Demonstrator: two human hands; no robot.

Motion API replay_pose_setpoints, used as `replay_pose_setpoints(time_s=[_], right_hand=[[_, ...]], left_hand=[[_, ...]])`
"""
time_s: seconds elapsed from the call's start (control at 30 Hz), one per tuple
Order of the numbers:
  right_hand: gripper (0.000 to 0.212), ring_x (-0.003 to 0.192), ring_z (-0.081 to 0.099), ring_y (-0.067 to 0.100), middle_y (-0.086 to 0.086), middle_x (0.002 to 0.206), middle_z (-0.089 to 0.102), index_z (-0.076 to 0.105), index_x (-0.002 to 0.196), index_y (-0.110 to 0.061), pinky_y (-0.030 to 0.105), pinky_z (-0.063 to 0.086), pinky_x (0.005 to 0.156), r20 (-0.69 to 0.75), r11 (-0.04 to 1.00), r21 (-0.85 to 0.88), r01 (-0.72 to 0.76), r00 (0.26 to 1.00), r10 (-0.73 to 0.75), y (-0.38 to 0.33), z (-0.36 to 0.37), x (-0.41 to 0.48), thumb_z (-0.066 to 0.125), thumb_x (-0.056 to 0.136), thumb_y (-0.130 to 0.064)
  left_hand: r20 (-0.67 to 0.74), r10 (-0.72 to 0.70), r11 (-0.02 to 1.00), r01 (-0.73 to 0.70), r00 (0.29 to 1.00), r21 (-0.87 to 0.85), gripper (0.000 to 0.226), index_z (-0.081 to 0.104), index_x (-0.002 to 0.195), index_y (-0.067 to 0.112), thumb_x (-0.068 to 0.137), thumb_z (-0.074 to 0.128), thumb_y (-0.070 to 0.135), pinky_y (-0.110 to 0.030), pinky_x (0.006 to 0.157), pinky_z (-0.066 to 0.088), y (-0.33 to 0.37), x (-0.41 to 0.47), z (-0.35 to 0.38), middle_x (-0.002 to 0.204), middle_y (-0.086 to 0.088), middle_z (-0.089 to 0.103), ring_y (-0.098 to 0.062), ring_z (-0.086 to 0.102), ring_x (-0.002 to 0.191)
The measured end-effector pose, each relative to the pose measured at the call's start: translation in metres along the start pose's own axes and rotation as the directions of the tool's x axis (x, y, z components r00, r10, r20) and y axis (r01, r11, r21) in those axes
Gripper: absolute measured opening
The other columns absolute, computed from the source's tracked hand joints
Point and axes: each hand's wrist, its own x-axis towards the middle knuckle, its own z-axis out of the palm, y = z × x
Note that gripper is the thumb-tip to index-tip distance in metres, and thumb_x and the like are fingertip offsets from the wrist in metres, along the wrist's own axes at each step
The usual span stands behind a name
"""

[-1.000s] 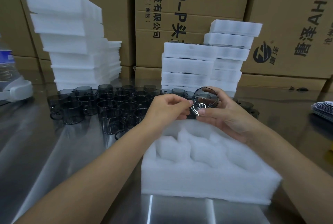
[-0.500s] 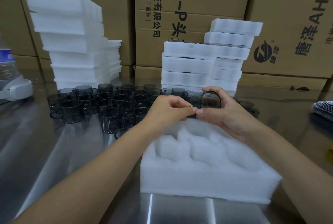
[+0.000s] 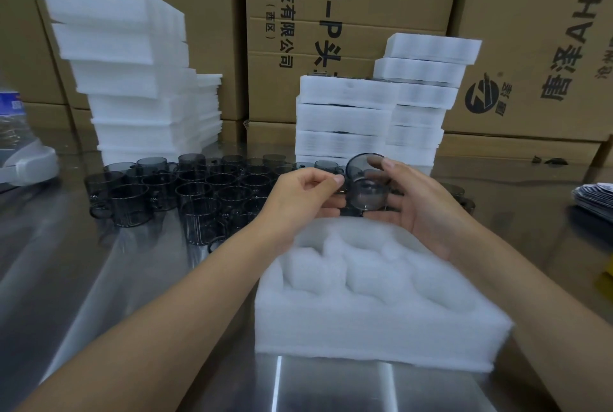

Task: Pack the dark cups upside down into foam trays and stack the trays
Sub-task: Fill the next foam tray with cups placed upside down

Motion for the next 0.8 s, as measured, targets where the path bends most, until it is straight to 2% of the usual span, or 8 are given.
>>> replay_pose_setpoints(time_s=[0.13,0.23,0.33,0.43,0.57,0.7,0.8], right_hand=[[0.041,0.085,0.071,0.021,0.003,0.107,0.072,0.072,0.102,-0.022,0.029,0.057,0.068,0.035,1.0,0.026,-0.015,0.999,0.014,-0.0004,-0.0015,0.0007,0.065,0.069,-0.046],[0.039,0.075,0.069,0.021,0.011,0.098,0.073,0.072,0.099,-0.015,0.028,0.056,0.065,0.064,1.0,0.01,-0.022,0.998,0.022,0.0,-0.0018,0.0005,0.065,0.07,-0.041],[0.044,0.064,0.065,0.018,0.008,0.091,0.071,0.069,0.103,-0.011,0.027,0.056,0.061,0.067,1.0,-0.009,-0.018,0.998,0.019,0.0003,-0.0028,0.0008,0.07,0.071,-0.042],[0.041,0.065,0.059,0.016,0.003,0.093,0.068,0.067,0.108,-0.017,0.024,0.052,0.057,0.084,0.999,-0.053,0.009,0.996,-0.005,0.0018,-0.0036,0.001,0.074,0.072,-0.036],[0.037,0.07,0.058,0.013,-0.003,0.094,0.068,0.07,0.103,-0.031,0.023,0.048,0.053,0.125,0.995,-0.087,0.043,0.992,-0.032,0.0037,-0.0016,-0.0003,0.075,0.066,-0.031],[0.045,0.07,0.06,0.009,-0.006,0.09,0.067,0.065,0.104,-0.034,0.022,0.045,0.052,0.128,0.991,-0.113,0.071,0.99,-0.056,0.0034,0.0004,-0.0002,0.08,0.062,-0.028],[0.061,0.065,0.058,0.006,-0.015,0.077,0.064,0.058,0.107,-0.037,0.02,0.042,0.05,0.091,0.971,-0.206,0.119,0.991,-0.102,0.0032,0.0018,0.0006,0.083,0.051,-0.039]], left_hand=[[-0.015,-0.021,1.0,0.021,1.0,0.007,0.017,0.066,0.088,0.007,0.093,0.061,0.022,-0.018,0.056,0.054,0.0003,0.0011,-0.0008,0.071,-0.009,0.071,-0.011,0.069,0.061],[-0.001,-0.034,0.999,0.034,0.999,0.01,0.019,0.066,0.086,0.008,0.093,0.061,0.026,-0.018,0.053,0.053,0.0004,0.0011,-0.0013,0.065,-0.007,0.071,-0.012,0.068,0.057],[0.0,-0.03,1.0,0.03,1.0,0.003,0.02,0.067,0.086,0.009,0.092,0.062,0.027,-0.018,0.052,0.052,0.0004,0.0007,-0.0015,0.063,-0.007,0.071,-0.012,0.068,0.055],[-0.016,-0.012,1.0,0.012,1.0,-0.004,0.017,0.07,0.087,0.01,0.091,0.063,0.026,-0.019,0.052,0.052,0.0005,0.0009,-0.0018,0.063,-0.006,0.07,-0.013,0.068,0.056],[-0.011,-0.004,1.0,0.004,1.0,0.009,0.014,0.073,0.085,0.018,0.09,0.064,0.028,-0.021,0.053,0.053,0.0007,0.0004,-0.0013,0.066,-0.004,0.07,-0.014,0.068,0.057],[0.039,0.0,1.0,0.0,0.999,0.007,0.022,0.074,0.093,0.019,0.089,0.063,0.038,-0.024,0.062,0.056,0.0006,0.0008,-0.0023,0.084,-0.01,0.074,-0.018,0.072,0.073],[0.189,0.04,0.999,-0.037,0.981,-0.019,0.033,0.073,0.101,0.022,0.084,0.065,0.049,-0.028,0.077,0.056,0.0021,-0.0008,-0.0022,0.097,-0.007,0.075,-0.022,0.072,0.091]])
